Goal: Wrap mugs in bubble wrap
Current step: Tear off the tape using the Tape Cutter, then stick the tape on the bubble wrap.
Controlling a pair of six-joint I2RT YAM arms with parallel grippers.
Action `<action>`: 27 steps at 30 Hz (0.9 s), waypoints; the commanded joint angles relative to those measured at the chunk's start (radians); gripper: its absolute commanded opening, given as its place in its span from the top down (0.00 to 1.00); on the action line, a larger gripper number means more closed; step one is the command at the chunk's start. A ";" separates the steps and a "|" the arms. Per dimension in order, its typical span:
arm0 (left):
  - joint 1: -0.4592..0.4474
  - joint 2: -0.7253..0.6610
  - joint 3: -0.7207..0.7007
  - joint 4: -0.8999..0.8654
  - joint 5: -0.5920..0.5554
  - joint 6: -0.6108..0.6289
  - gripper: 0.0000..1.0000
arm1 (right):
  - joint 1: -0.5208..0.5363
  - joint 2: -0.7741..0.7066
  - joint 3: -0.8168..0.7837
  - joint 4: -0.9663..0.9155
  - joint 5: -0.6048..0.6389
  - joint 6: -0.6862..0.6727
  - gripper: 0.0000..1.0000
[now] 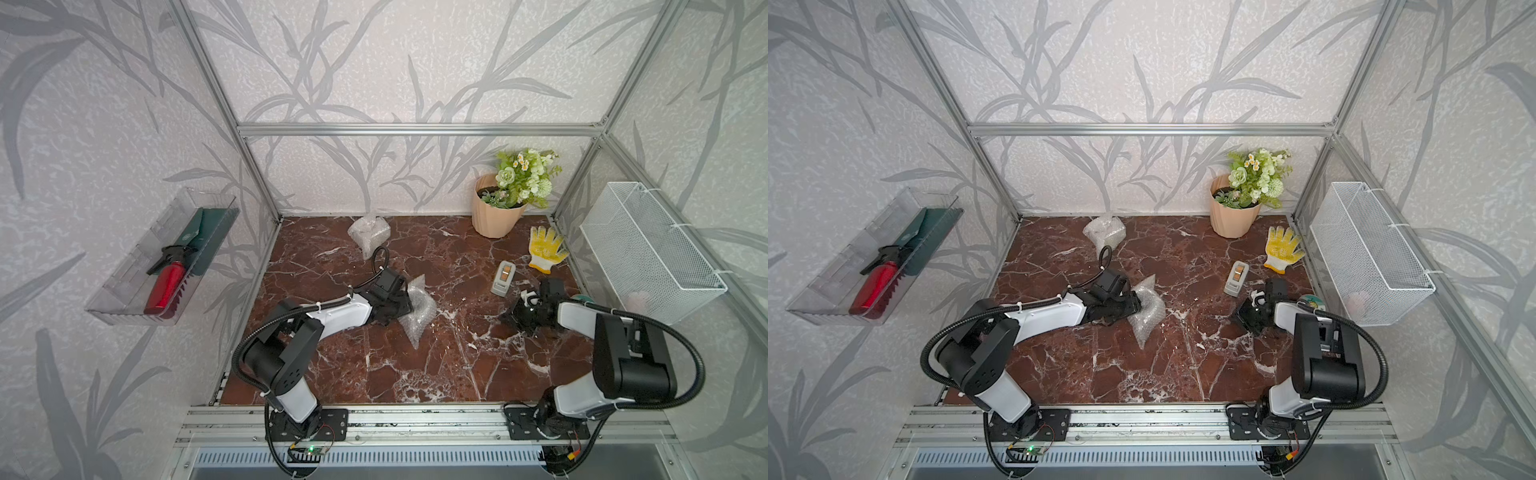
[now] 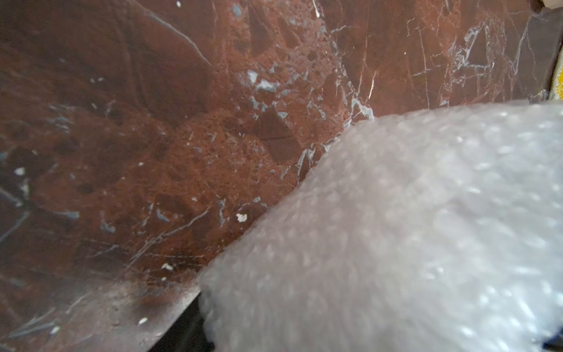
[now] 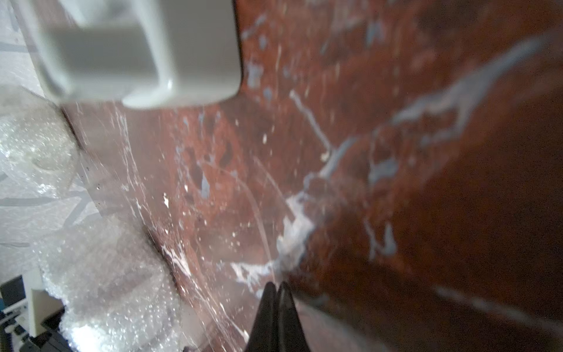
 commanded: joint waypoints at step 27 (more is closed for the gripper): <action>0.005 0.091 -0.022 0.080 0.103 0.099 0.34 | 0.621 0.366 0.922 -0.449 -0.125 0.175 1.00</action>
